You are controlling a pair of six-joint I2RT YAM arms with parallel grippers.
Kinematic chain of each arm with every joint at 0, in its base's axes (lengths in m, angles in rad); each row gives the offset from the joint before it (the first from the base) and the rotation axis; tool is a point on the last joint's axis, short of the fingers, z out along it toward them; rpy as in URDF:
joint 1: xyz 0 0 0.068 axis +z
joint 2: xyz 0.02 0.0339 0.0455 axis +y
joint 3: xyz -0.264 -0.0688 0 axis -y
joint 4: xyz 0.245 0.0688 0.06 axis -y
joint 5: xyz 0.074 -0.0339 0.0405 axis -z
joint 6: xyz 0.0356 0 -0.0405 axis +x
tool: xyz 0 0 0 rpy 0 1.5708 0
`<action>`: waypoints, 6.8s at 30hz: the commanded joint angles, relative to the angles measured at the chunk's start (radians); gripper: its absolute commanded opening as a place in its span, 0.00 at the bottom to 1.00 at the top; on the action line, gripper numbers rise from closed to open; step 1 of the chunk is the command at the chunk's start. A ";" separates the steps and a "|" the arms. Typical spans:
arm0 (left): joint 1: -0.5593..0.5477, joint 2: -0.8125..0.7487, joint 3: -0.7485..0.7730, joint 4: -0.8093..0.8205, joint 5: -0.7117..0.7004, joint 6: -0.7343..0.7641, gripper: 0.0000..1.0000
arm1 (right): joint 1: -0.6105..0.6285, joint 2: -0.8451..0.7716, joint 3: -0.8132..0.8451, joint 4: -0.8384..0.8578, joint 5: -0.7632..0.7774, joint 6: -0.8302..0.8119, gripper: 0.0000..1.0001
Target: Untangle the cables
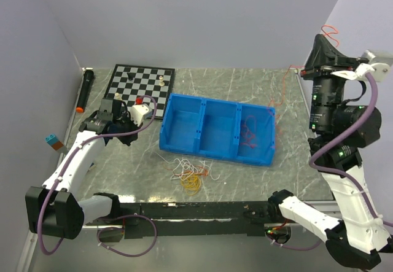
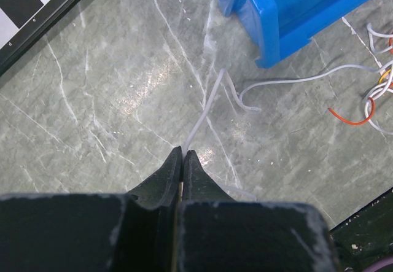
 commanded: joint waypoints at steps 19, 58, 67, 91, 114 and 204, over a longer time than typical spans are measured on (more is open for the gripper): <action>-0.005 -0.010 -0.004 0.032 -0.001 0.006 0.01 | -0.011 -0.022 -0.267 0.021 0.044 0.093 0.00; -0.004 -0.014 0.008 0.022 0.003 0.003 0.01 | -0.087 0.337 -0.571 -0.501 0.043 0.895 0.00; -0.005 -0.007 0.017 0.019 0.009 0.002 0.01 | -0.134 0.328 -0.571 -0.547 -0.083 0.983 0.42; -0.008 -0.008 0.019 0.018 0.023 -0.015 0.01 | -0.135 0.044 -0.637 -0.495 -0.337 0.873 0.60; -0.008 0.042 -0.035 0.067 0.042 -0.024 0.01 | 0.477 -0.042 -0.996 -0.222 -0.508 0.826 0.51; -0.011 0.026 0.083 -0.004 0.086 -0.046 0.01 | 0.072 -0.104 -0.473 -0.504 0.353 0.381 0.00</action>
